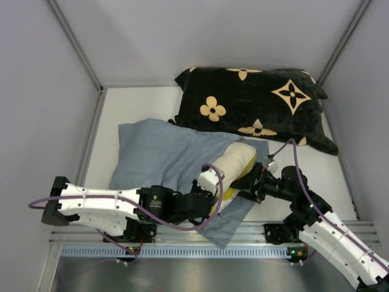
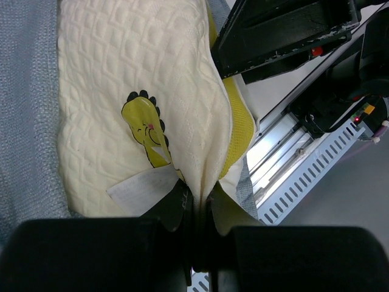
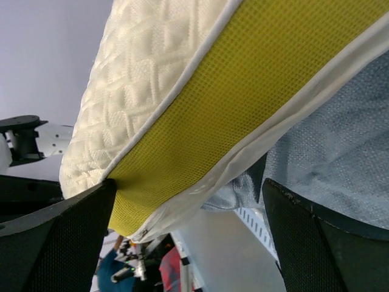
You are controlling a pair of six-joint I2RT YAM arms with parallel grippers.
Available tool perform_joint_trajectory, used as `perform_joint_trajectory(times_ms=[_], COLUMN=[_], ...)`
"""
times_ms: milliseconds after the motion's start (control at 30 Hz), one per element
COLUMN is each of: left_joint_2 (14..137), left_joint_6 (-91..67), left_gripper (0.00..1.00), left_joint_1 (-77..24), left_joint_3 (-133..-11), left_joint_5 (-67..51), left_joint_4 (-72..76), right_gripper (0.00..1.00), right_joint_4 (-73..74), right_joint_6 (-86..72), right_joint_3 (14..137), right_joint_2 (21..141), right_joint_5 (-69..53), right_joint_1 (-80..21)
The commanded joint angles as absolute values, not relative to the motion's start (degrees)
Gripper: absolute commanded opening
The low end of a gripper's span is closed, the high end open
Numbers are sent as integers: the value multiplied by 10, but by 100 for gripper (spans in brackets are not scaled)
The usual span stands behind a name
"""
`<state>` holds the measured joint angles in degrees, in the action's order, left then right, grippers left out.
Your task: Remove the pillowcase from the pillow
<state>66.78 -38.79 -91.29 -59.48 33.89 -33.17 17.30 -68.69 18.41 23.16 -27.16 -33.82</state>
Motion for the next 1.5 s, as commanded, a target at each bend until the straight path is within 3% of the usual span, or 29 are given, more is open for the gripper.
perform_joint_trajectory(times_ms=[0, 567, 900, 1467], left_joint_2=[657, 583, 637, 757], left_joint_6=[-385, -407, -381, -323], left_gripper=[0, 0, 0, 0], left_joint_1=[-914, -914, -914, -903], left_joint_3=[-624, -584, -612, -693], left_joint_5=[325, 319, 285, 216], left_joint_4=[-248, -250, -237, -186], right_gripper=[99, 99, 100, 100], right_joint_4=[66, 12, -124, -131], right_joint_6=[-755, -831, -834, -738], right_joint_3=[173, 121, 134, 179], right_joint_2=[244, 195, 311, 417], right_joint_5=[-299, -249, -270, -305], right_joint_1=[-329, -299, -299, -347])
